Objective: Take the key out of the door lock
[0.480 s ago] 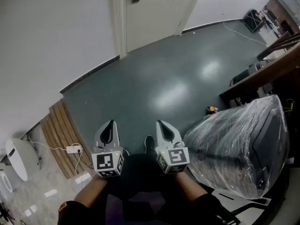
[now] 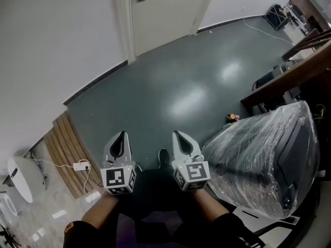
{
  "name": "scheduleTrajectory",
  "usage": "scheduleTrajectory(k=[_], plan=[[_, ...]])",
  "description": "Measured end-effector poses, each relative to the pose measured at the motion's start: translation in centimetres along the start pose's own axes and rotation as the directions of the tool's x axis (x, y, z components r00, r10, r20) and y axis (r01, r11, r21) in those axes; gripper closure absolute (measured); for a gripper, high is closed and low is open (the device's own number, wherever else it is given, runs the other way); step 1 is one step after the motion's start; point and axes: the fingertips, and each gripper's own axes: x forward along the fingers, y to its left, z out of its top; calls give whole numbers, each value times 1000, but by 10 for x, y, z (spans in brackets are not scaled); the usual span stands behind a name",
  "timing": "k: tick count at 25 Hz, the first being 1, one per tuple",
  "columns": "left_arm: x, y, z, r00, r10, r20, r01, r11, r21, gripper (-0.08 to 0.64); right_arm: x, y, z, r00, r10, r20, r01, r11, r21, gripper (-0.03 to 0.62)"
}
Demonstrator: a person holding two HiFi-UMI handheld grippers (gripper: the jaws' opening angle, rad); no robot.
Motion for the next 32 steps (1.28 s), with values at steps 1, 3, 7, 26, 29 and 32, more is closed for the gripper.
scheduleTrajectory(k=[1,3,7,26,29,32], plan=[[3,-2,1,1000,0,0,0,1000,2,543,1,-2,2,1000,5,3,-5,1000,4,601],[10,-5,4,1000,-1,3,1,1000,7,541,4,-8,6,1000,14,12,-14,1000,9,600],[25,-13,12,1000,18,10,-18,1000,9,543,12,-26,15,999,22,24,-23,1000,8,600],[98,-80,28,999,34,16,-34,999,38,541,29,-123,35,998,29,52,-30,1000,6,600],[116,-76,30,1000,18,15,-19,999,38,542,43,-130,39,999,13,48,-13,1000,12,600],[140,-70,33,1000,1,8,-1,1000,31,542,60,-137,44,999,-10,44,10,1000,3,600]])
